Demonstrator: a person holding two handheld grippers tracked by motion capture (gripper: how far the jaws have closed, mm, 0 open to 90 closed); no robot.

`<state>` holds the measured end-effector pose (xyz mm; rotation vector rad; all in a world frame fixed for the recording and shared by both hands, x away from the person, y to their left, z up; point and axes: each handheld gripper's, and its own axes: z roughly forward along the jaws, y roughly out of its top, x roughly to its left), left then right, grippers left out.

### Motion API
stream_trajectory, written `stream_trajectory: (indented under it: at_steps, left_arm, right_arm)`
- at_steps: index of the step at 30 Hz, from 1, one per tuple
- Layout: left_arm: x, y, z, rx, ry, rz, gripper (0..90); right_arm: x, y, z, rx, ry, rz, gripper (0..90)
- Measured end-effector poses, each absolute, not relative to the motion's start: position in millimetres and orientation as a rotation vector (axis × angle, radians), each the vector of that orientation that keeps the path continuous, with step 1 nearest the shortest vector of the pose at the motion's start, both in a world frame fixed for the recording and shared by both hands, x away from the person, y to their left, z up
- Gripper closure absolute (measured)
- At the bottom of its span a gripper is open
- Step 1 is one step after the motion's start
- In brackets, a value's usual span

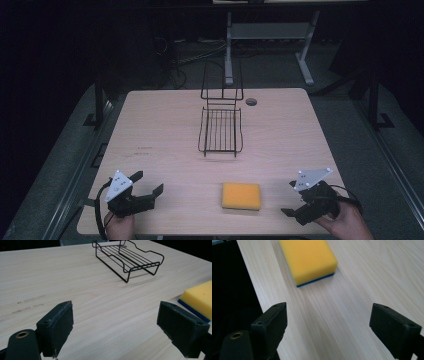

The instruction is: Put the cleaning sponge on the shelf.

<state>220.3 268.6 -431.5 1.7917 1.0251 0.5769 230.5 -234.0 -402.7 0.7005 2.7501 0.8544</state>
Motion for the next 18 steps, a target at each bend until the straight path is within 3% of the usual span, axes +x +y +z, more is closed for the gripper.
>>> stream_trajectory:
  at_steps: [18]
  left_arm:
    - [219.4, 272.3, -430.7, 1.775, 1.032, 0.576, 13.0]
  right_arm:
    - [252.3, -194.6, -390.8, 0.557, 2.868, 0.738, 14.4]
